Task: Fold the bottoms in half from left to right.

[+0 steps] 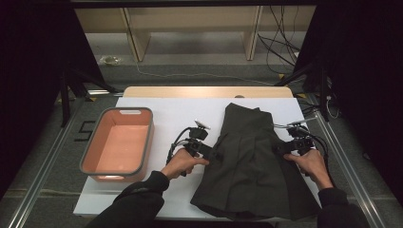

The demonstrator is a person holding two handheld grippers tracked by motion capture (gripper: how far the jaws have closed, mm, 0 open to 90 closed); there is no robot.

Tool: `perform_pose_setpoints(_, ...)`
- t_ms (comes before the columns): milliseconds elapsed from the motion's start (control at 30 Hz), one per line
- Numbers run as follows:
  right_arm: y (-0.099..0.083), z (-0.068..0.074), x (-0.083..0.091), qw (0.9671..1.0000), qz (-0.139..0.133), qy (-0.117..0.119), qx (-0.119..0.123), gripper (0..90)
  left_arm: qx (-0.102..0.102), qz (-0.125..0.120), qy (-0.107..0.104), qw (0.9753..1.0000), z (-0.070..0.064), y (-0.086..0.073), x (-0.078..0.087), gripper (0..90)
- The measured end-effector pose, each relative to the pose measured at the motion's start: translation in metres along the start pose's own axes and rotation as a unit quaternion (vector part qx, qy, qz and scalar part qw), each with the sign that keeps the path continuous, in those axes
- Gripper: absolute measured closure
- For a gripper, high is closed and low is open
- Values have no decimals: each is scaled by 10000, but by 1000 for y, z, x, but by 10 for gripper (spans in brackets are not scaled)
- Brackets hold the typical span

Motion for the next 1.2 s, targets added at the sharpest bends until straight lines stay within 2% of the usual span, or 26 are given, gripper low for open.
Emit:
perform_pose_setpoints(100, -1, 1, -3, 10000, 61, -16, 11, 319, -13, 25, -83, 10000, -2, 0, -4, 382)
perform_pose_setpoints(200, -2, 0, -6, 9999, 133, -26, 5, 320, -87, 60, -68, 9999, -3, 0, -6, 471)
perform_pose_setpoints(367, -5, 0, -11, 9997, 248, -19, -33, 328, -91, -9, -35, 10000, -2, -1, -5, 678)
perform_pose_setpoints(433, -5, 1, -10, 9995, 278, 93, -80, 410, -123, -48, -20, 9999, -2, -1, -4, 732)
perform_pose_setpoints(533, -7, 5, -10, 9990, 311, 271, -170, 584, -72, -159, 0, 9998, -2, -2, -1, 796)
perform_pose_setpoints(633, -7, 8, -9, 9983, 327, 410, -235, 700, -63, -228, 1, 9997, -2, -3, 4, 828)
perform_pose_setpoints(733, -8, 11, -9, 9977, 290, 511, -328, 760, -62, -290, 15, 9996, -3, -4, 6, 836)
perform_pose_setpoints(800, -9, 14, -8, 9977, 277, 518, -351, 776, -81, -323, 45, 9994, -3, -5, 9, 840)
perform_pose_setpoints(900, -9, 18, -9, 9969, 227, 651, -378, 787, -156, -341, 80, 9993, -4, -7, 15, 844)
perform_pose_setpoints(967, -9, 22, -9, 9967, 216, 700, -362, 790, -115, -383, 100, 9991, -2, -9, 20, 846)
perform_pose_setpoints(1200, -5, 43, -13, 9956, 168, 864, -309, 795, -60, -440, 163, 9989, 11, -14, 39, 849)
Point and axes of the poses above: each handheld gripper's, and its own axes: x roughly backward along the jaws, y roughly out of its top, z roughly to its left, the point moved 5 cm from there along -x, roughly forward along the jaws, and after that the axes turned 11 degrees about -x, right-handed, at the moved point
